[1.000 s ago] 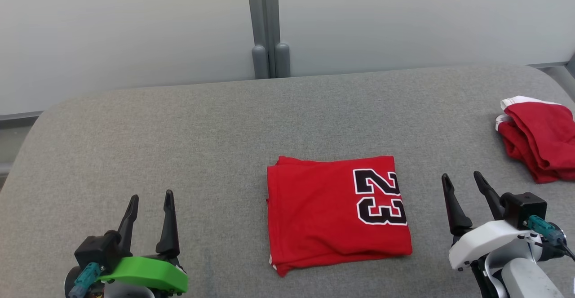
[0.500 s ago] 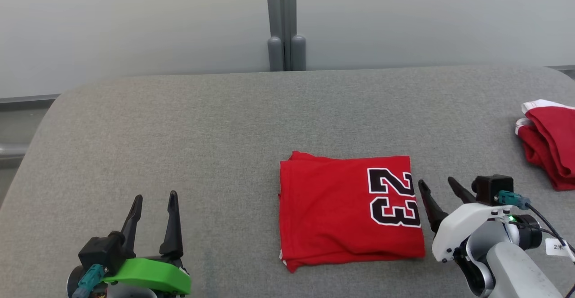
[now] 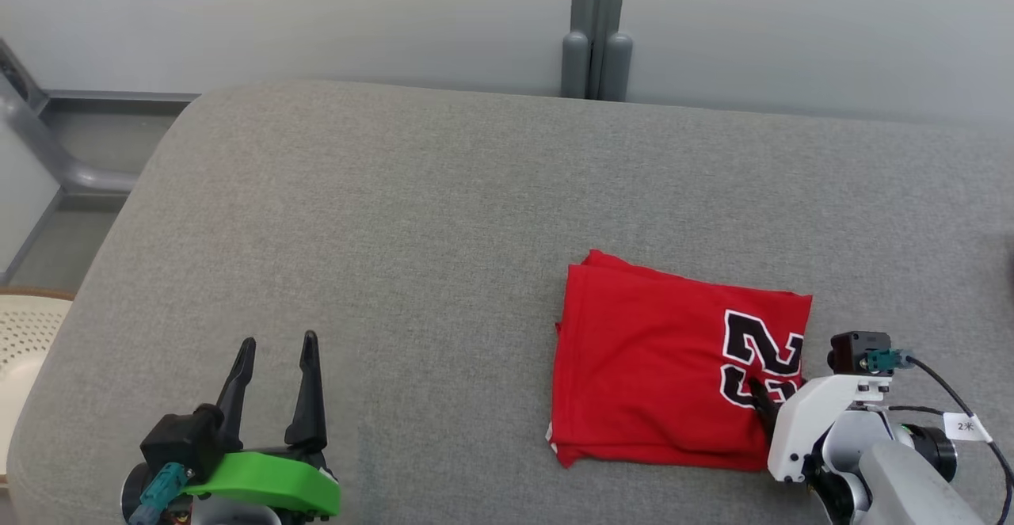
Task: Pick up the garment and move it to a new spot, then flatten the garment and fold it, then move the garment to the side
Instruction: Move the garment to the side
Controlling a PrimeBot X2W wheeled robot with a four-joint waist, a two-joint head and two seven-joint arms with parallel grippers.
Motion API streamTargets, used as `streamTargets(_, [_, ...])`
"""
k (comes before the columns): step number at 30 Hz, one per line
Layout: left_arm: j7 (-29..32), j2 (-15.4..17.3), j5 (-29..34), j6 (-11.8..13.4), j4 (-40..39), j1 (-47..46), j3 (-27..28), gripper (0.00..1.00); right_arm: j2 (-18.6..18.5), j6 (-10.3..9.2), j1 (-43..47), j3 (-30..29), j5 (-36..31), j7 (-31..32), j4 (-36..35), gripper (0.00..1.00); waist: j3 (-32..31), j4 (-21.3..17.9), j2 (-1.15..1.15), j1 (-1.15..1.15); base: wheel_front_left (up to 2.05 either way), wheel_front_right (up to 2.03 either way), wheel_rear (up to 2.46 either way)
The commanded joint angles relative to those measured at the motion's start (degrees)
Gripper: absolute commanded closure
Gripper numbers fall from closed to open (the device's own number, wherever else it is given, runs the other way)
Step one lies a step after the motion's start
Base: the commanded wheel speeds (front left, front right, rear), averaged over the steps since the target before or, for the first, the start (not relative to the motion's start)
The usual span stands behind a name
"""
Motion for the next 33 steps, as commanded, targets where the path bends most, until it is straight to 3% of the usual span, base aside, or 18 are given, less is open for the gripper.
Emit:
streamTargets(1, [0.0, 0.1, -0.3, -0.2, -0.2, -0.2, 0.3, 0.00, 0.5, -0.01, 0.3, 0.9, 0.3, 2.1, 2.0, 0.00, 1.2, 1.9, 0.00, 0.00, 0.00, 0.00, 0.00])
streamTargets(6, [0.0, 0.1, -0.7, -0.2, -0.3, -0.2, 0.3, 0.00, -0.1, -0.01, 0.2, 1.8, -1.3, 6.7, 6.3, 0.00, 1.3, 2.3, 0.00, 0.00, 0.00, 0.00, 0.00])
streamTargets(7, [0.0, 0.1, -0.8, -0.2, -0.4, -0.2, 0.3, 0.00, -0.2, -0.07, 0.1, 1.7, -1.6, 7.2, 6.9, 0.06, 1.4, 2.2, 0.00, 0.00, 0.00, 0.00, 0.00])
streamTargets(8, [0.0, 0.1, -1.0, -0.2, -0.4, -0.3, 0.2, 0.00, -0.4, -0.08, 0.0, 1.7, -2.1, 8.0, 7.5, 0.51, 1.5, 2.1, 0.00, 0.00, 0.00, 0.00, 0.00])
streamTargets(9, [0.0, 0.1, -1.2, -0.2, -0.5, -0.3, 0.1, 0.00, -0.5, -0.09, 0.0, 2.0, -2.5, 8.5, 7.8, 0.70, 1.6, 1.9, 0.00, 0.00, 0.00, 0.00, 0.00])
streamTargets(10, [0.0, 0.1, -1.4, -0.2, -0.6, -0.5, 0.0, 0.00, -0.6, -0.09, -0.3, 2.2, -2.9, 8.6, 7.8, 1.00, 1.8, 1.8, 0.00, 0.00, 0.00, 0.00, 0.00])
streamTargets(17, [0.0, 0.1, -2.4, -0.2, -1.0, -1.6, -0.5, 0.00, -4.6, -0.15, -3.2, 7.3, -7.4, 10.2, 5.1, 1.00, 3.3, 0.3, 0.00, 0.00, 0.00, 0.00, 0.00])
streamTargets(22, [0.0, 0.1, -3.0, -0.2, -2.0, -2.5, 0.1, 0.00, -13.4, -0.28, -9.6, 19.3, -11.1, 13.5, -2.7, 1.00, 4.8, -2.1, 0.00, 0.00, 0.00, 0.00, 0.00])
streamTargets(26, [0.0, 0.1, -3.5, -0.2, -3.7, -3.3, 0.7, 0.00, -19.4, -0.08, -16.5, 28.1, -9.4, 16.2, -10.9, 1.00, 6.4, -5.6, 0.00, 0.00, 0.00, 0.00, 0.00])
streamTargets(33, [0.0, 0.1, -3.9, -0.2, -6.7, -5.6, 0.5, 0.00, -28.1, -0.08, -27.0, 36.4, -4.8, 19.4, -19.7, 1.00, 9.7, -12.3, 0.00, 0.00, 0.00, 0.00, 0.00])
